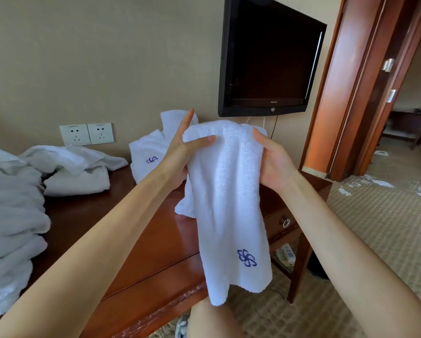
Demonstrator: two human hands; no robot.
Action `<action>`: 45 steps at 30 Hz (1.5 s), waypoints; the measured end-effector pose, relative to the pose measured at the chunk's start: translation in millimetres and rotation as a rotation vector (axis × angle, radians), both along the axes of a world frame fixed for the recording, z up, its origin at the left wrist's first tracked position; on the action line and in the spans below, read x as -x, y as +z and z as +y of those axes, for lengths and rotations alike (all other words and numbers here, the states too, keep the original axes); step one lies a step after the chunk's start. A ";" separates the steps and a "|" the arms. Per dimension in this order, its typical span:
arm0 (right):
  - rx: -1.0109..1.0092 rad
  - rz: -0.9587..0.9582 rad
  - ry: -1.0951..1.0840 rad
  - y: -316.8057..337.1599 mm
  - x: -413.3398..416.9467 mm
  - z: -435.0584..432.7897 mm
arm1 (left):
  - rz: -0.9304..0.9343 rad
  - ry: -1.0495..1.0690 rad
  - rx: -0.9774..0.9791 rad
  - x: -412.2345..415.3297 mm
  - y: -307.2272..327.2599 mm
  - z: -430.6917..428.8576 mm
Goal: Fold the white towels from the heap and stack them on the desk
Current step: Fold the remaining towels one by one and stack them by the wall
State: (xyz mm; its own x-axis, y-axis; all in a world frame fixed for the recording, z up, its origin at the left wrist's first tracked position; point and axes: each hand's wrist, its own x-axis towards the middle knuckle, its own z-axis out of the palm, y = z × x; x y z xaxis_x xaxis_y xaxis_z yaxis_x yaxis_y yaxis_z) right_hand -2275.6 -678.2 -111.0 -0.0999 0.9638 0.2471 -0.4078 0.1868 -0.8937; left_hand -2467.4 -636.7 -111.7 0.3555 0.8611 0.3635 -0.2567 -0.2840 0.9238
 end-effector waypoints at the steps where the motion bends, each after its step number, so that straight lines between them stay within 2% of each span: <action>1: 0.004 0.026 0.004 0.6 -0.9 0.6 | 0.001 -0.004 0.004 -0.4 0.0 0.5; 7: 0.082 0.028 0.027 -2.2 -3.5 1.9 | 0.026 -0.055 0.074 1.0 -3.5 5.7; 12: 0.114 0.033 -0.043 -9.9 -1.7 5.1 | 0.058 -0.022 0.141 1.1 -0.8 4.9; 16: 0.117 0.095 -0.122 -11.4 4.4 6.7 | 0.212 0.251 -0.005 -2.8 -5.2 0.6; 19: 0.122 0.100 -0.132 -9.8 1.9 6.6 | 0.240 0.472 -0.068 1.1 -13.3 3.1; 23: 0.121 0.037 -0.174 -8.9 4.7 8.2 | 0.157 0.554 -0.089 5.9 -15.9 9.2; 27: 0.135 -0.044 -0.274 -0.6 6.2 11.5 | 0.146 0.622 -0.218 9.7 -4.1 12.0; 33: 0.061 -0.181 -0.396 21.1 6.1 14.7 | -0.005 0.561 -0.340 20.2 10.5 16.2; 37: 0.071 -0.193 -0.275 32.2 13.1 16.2 | -0.070 0.480 -0.331 27.6 14.9 22.2; 42: 0.091 -0.171 -0.094 35.4 25.8 12.3 | -0.026 0.396 -0.366 34.5 12.2 27.1; 45: 0.104 -0.192 -0.070 33.6 28.0 12.3 | -0.029 0.357 -0.347 37.8 8.0 29.8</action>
State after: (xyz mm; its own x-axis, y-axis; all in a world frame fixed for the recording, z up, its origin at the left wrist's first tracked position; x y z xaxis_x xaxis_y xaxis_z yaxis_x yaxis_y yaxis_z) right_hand -2303.7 -665.9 -77.4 -0.0677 0.9893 0.1289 -0.2180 0.1114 -0.9696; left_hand -2505.2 -606.9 -103.6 0.0459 0.7536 0.6557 -0.1113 -0.6485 0.7531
